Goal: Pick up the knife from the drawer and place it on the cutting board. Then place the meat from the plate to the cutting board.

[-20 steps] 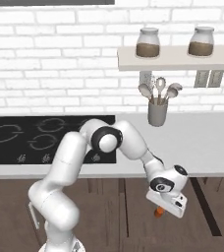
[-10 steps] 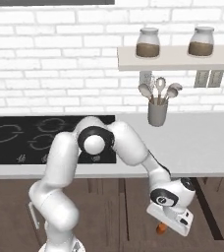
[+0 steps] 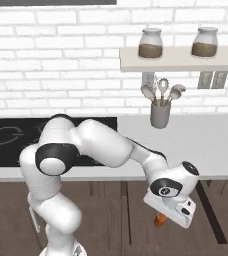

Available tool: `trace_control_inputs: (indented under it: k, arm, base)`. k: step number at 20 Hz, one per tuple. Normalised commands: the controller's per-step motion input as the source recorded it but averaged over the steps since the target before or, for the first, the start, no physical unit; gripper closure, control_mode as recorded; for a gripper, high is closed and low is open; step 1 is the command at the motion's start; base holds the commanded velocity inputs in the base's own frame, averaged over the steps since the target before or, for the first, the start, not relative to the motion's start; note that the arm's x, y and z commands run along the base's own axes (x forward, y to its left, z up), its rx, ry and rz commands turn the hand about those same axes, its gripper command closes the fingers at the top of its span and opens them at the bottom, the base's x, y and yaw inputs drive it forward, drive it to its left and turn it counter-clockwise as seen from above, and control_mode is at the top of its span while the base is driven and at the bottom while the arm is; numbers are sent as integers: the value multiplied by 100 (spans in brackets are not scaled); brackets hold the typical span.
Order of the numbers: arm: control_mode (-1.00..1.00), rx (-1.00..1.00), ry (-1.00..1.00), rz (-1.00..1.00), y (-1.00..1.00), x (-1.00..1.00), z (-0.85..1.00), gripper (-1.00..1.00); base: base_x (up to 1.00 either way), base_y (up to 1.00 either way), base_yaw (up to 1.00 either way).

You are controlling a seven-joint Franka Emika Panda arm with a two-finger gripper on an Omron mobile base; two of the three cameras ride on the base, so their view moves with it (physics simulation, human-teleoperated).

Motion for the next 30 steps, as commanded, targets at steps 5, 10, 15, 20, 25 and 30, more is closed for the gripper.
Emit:
trace_control_inputs:
  k: [5,10,15,20,25,30]
  arm:
    - [-100,-9,0,-1,100,0,100,100]
    - [-100,-22,2,-5,100,0,46,100]
    - [-100,-16,5,8,65,-6,-20,100]
    - [100,0,0,0,0,0,0,100]
    - [100,0,0,0,0,0,0,100]
    - [100,0,0,0,0,0,0,100]
  base:
    - [0,0,0]
    - [0,0,0]
    - [0,0,0]
    - [-42,99,49]
    - [-18,97,66]
    - [-43,47,59]
